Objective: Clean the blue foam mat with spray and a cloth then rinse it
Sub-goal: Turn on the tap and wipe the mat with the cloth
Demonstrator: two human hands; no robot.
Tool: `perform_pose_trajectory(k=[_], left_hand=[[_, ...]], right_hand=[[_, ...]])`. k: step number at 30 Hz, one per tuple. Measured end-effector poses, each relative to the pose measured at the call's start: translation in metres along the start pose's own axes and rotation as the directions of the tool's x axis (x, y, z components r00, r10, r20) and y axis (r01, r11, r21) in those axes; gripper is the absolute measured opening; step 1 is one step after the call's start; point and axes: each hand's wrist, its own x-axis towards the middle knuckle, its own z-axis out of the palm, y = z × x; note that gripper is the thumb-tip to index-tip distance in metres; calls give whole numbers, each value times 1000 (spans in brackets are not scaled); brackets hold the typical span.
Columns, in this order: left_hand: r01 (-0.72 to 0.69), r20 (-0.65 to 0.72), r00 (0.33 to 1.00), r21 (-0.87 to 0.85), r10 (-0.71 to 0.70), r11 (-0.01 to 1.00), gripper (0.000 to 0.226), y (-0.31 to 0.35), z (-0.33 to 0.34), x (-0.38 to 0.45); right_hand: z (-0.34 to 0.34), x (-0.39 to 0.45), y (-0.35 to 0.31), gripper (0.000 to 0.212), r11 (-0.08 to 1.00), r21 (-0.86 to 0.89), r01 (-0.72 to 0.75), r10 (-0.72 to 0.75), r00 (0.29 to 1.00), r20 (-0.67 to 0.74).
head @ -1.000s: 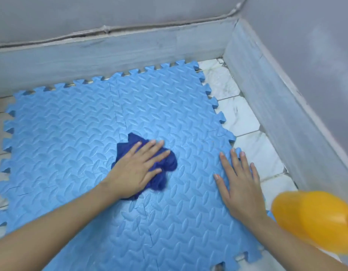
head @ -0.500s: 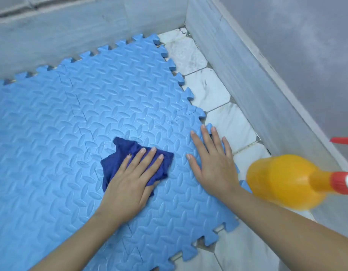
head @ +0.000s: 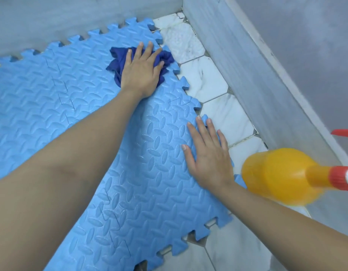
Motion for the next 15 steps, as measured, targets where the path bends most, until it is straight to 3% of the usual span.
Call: perform_pose_trajectory(k=[3, 6, 11, 13, 15], left_hand=[[-28, 27, 999, -30, 29, 999, 52, 8, -5, -17], [-141, 114, 982, -87, 150, 986, 51, 21, -10, -91], [-439, 274, 862, -15, 426, 898, 55, 9, -15, -286], [-546, 309, 802, 33, 511, 837, 55, -8, -15, -352], [-567, 313, 791, 55, 526, 822, 54, -21, -20, -391]], right_hand=[[-4, 0, -2, 49, 997, 75, -36, 39, 998, -45], [-4, -1, 0, 52, 983, 175, -57, 72, 994, -81], [-7, -2, 9, 61, 962, 274, -11, 16, 1000, -17], [-14, -13, 13, 60, 968, 252, -10, -2, 999, 46], [-19, -44, 15, 58, 981, 186, -57, 45, 996, 71]])
